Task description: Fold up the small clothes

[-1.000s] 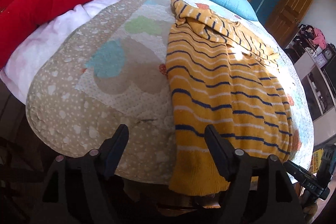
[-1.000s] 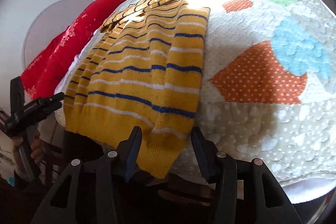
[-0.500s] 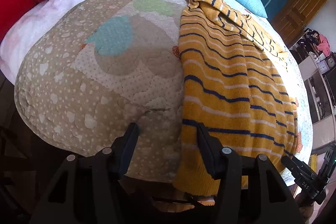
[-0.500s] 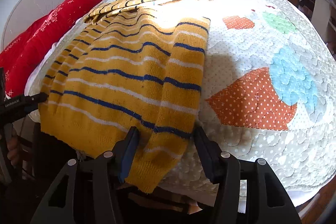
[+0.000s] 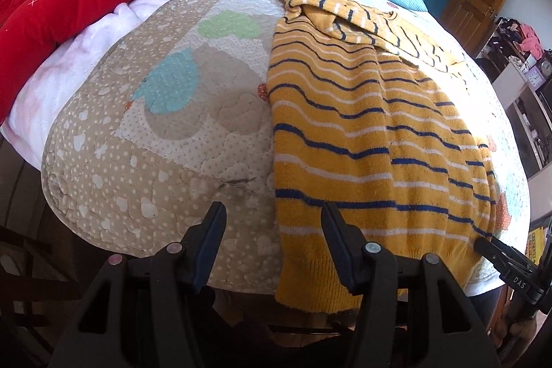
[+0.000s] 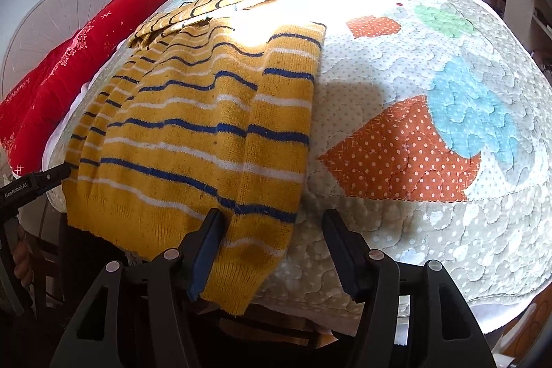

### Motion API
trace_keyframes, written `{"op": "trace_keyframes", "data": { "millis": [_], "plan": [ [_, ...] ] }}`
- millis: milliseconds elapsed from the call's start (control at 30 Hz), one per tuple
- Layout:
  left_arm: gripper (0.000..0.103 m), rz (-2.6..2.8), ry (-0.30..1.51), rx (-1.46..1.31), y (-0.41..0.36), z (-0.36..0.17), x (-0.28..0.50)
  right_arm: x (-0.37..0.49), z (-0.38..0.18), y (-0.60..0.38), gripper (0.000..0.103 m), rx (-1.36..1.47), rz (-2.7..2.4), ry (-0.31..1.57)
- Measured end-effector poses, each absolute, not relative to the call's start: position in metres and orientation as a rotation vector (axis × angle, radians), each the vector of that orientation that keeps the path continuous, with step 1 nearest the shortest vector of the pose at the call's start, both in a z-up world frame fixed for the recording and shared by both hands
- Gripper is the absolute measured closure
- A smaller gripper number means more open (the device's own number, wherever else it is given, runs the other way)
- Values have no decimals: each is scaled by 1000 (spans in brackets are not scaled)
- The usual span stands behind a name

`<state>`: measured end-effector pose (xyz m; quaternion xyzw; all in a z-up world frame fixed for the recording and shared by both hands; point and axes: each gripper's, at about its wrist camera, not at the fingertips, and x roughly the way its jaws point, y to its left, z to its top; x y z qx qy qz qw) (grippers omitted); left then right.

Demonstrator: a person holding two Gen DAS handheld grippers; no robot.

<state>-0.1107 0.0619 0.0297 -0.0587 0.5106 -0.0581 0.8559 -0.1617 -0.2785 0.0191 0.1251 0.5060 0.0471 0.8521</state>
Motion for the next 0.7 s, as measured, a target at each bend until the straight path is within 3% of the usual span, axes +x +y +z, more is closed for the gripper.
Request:
{"op": "trace_keyframes", "data": {
  "millis": [333, 400, 433, 467, 500, 533, 567, 700],
  "plan": [
    [43, -338, 1152, -300, 51, 10, -110, -166, 15, -279, 33, 320, 119, 1051],
    [57, -362, 1180, -331, 47, 1, -110, -169, 14, -277, 33, 338, 146, 1048],
    [84, -364, 1196, -337, 45, -2, -110, -170, 12, -275, 33, 349, 160, 1050],
    [94, -373, 1211, -346, 44, -4, -109, -171, 10, -274, 38, 356, 171, 1051],
    [94, -377, 1208, -368, 45, -4, -109, -172, 9, -273, 44, 358, 181, 1049],
    [94, -382, 1199, -385, 47, -2, -110, -172, 7, -272, 70, 365, 196, 1053],
    [94, -389, 1190, -394, 48, 1, -110, -171, 5, -271, 85, 389, 225, 1062],
    [94, -418, 1155, -415, 51, 17, -113, -172, 10, -277, 90, 495, 302, 1036]
  ]
}}
